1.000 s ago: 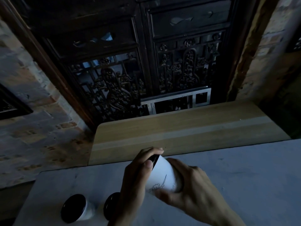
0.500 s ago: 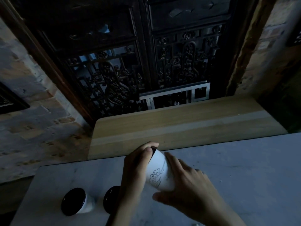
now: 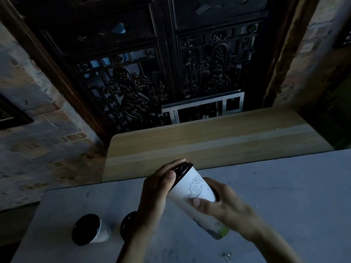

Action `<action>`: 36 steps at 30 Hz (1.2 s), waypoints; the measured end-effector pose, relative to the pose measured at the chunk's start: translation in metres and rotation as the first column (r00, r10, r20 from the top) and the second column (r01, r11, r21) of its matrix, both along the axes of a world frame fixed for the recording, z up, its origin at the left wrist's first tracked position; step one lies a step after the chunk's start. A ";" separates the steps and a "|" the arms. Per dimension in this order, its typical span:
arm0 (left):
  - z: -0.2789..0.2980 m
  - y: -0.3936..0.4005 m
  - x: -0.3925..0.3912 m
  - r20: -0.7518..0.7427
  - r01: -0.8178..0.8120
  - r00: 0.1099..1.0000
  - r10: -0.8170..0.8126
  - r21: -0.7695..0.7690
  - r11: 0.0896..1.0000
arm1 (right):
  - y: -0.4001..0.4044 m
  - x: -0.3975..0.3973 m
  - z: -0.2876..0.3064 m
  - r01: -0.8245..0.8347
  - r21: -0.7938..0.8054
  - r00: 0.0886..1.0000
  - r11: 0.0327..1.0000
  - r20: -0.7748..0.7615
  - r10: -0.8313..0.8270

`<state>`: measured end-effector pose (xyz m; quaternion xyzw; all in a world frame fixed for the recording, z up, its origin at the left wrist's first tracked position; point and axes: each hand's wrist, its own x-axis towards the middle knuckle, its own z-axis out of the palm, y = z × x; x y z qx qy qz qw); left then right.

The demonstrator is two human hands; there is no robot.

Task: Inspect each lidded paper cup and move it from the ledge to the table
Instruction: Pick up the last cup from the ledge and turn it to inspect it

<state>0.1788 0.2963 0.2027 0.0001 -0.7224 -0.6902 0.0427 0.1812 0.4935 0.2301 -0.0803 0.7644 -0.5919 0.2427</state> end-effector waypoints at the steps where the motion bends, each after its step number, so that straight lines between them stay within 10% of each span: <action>1: 0.000 0.001 -0.002 -0.011 -0.057 0.998 0.057 -0.022 0.998 | -0.001 0.002 -0.002 0.006 0.027 0.999 1.000 -0.051 -0.005; 6: -0.003 0.016 -0.005 0.040 -0.187 0.981 0.188 -0.022 0.982 | -0.015 0.018 -0.008 0.089 0.501 0.895 0.861 -0.420 0.152; 8: -0.001 0.017 -0.002 0.071 -0.163 0.984 0.161 0.030 0.986 | -0.014 0.019 -0.006 0.085 0.348 0.919 0.934 -0.389 0.061; 13: -0.003 0.011 0.004 0.163 -0.135 0.982 0.097 0.239 0.961 | -0.004 0.018 0.000 0.115 -0.309 0.971 0.944 0.236 -0.041; 22: -0.007 0.017 0.007 0.196 -0.218 0.960 0.202 0.065 0.974 | -0.016 0.029 -0.019 0.105 0.332 0.905 0.937 -0.423 0.048; 30: -0.002 0.010 0.010 0.111 -0.133 0.988 0.111 0.216 0.967 | -0.005 0.021 -0.016 0.106 -0.382 0.982 0.918 0.184 -0.037; 36: -0.006 0.014 0.010 0.132 -0.194 0.975 0.179 0.119 0.974 | -0.014 0.028 -0.018 0.129 -0.113 0.983 0.985 -0.114 -0.142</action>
